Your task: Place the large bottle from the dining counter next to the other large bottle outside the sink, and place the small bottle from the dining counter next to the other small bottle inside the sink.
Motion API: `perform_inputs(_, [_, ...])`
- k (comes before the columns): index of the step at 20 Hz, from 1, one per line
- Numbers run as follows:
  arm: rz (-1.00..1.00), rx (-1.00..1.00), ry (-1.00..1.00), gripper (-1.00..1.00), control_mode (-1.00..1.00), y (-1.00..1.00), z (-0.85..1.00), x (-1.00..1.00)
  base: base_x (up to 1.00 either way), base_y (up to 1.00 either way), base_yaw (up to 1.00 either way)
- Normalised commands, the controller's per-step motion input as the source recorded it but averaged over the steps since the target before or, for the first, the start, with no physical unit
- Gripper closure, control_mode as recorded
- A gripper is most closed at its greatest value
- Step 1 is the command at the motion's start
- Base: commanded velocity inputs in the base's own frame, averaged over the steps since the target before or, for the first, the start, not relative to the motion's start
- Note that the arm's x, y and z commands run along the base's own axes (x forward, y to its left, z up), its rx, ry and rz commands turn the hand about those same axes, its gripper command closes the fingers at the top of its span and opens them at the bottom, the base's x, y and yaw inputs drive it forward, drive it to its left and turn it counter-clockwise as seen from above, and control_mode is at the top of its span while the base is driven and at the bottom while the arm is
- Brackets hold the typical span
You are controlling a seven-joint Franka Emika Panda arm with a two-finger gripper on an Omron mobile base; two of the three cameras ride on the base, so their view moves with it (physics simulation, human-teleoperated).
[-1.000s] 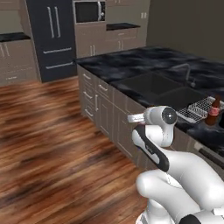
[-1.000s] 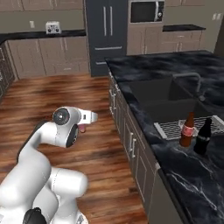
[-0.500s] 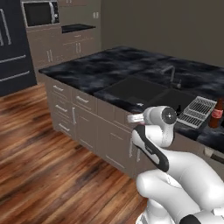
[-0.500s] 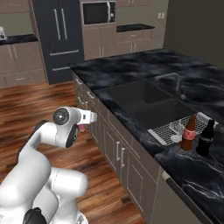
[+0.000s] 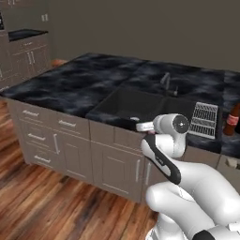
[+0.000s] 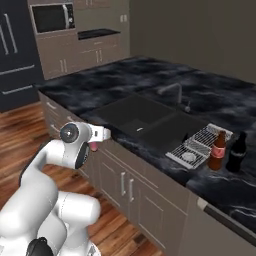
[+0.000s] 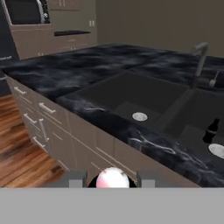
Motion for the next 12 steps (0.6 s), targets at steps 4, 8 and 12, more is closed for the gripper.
perform_inputs(4, [0.0, 0.0, 0.0, 1.0, 1.0, 0.0, 0.0, 0.0, 0.38, 0.75, -0.5])
perform_inputs(8, [0.0, 0.0, 0.0, 1.0, 1.0, 0.0, 0.0, 0.0, 0.26, 0.72, -0.5])
perform_inputs(12, [0.0, 0.0, 0.0, 1.0, 1.0, 0.0, 0.0, 0.0, 0.16, 0.61, -0.46])
